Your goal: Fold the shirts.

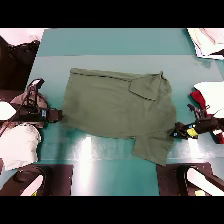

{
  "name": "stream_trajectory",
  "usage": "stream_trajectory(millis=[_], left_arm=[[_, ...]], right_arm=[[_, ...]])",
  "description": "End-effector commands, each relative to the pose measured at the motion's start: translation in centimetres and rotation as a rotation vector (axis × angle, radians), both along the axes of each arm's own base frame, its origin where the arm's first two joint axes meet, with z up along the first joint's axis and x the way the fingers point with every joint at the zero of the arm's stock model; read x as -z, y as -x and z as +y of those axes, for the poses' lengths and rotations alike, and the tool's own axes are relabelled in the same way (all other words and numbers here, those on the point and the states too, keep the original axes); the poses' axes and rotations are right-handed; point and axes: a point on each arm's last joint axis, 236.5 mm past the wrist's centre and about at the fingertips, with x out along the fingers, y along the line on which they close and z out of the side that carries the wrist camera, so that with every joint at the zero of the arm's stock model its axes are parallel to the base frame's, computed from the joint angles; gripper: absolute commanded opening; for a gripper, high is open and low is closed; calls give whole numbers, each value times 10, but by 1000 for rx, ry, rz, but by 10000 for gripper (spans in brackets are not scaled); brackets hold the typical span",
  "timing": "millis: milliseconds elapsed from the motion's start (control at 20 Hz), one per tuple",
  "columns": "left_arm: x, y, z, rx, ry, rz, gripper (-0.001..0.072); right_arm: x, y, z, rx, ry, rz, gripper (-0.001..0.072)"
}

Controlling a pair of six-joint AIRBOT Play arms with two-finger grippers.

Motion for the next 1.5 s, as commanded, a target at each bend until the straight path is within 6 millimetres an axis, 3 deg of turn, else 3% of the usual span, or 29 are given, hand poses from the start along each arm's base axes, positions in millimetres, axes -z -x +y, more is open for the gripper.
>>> stream_trajectory(millis=[0,50,150,250,300,350,450,550,650,750,800,900,1000,1100,1200,1300,1450], left_arm=[[-42,-22,-6,-12,37,-112,23],[-70,-33,-7,-10,44,-179,23],[-151,-51,-9,1,61,-370,23],[-244,-55,-9,19,71,-589,23],[-290,-50,-9,20,79,-696,23],[-339,-39,-7,24,86,-816,23],[-425,-7,-3,23,103,-1034,23],[-492,36,2,21,128,-1215,23],[-543,82,6,21,153,-1370,23],[-581,127,4,42,216,-1499,22],[-593,144,1,59,252,-1541,22],[-595,158,-9,105,302,-1540,22],[-580,146,-15,124,293,-1476,22],[-553,111,-13,102,249,-1381,22],[-501,60,-6,63,157,-1222,22],[-412,-1,0,45,53,-954,22],[-281,-65,-6,55,10,-611,23]], right_arm=[[-47,-45,16,-37,-41,-144,21],[-81,-75,21,-25,-58,-269,21],[-170,-130,26,5,-49,-569,21],[-277,-161,20,37,21,-888,21],[-331,-164,16,55,55,-1031,21],[-384,-160,13,69,95,-1173,21],[-489,-128,6,101,186,-1444,21],[-566,-83,4,130,280,-1652,20],[-618,-38,4,158,389,-1796,20],[-646,-5,6,181,497,-1878,20],[-654,7,8,184,547,-1894,20],[-659,18,11,182,617,-1883,19],[-654,12,7,193,604,-1829,19],[-628,-14,-5,195,530,-1686,19],[-572,-50,-26,186,424,-1434,19],[-504,-86,-49,187,307,-1178,19],[-392,-136,-59,139,156,-829,18]])
